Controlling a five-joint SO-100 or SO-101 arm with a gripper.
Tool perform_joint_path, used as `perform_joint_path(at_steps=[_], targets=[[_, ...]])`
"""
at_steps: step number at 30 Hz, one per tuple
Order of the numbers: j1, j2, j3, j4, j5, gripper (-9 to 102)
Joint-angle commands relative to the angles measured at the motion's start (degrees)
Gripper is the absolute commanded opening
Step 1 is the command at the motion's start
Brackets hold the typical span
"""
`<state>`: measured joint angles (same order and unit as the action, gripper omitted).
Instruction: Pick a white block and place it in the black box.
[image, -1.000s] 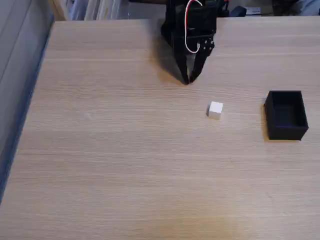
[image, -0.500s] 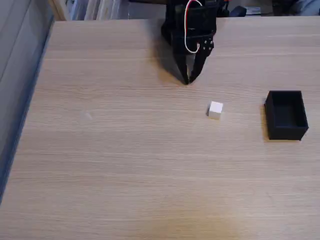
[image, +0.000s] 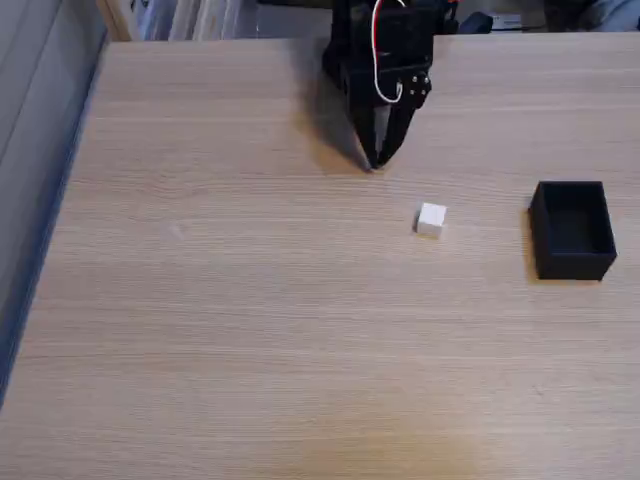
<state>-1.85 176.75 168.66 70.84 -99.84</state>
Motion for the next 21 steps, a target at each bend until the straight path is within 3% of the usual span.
perform_joint_path(at_steps=[1, 8, 16, 21], targets=[[-0.97, -9.84, -9.4, -0.79, 0.62, 0], [-1.85, -28.83, -26.37, 3.96, 6.42, 4], [-2.46, -41.4, -34.01, 9.76, 7.82, 25], [-4.75, -48.25, -37.62, 8.96, 8.79, 28]])
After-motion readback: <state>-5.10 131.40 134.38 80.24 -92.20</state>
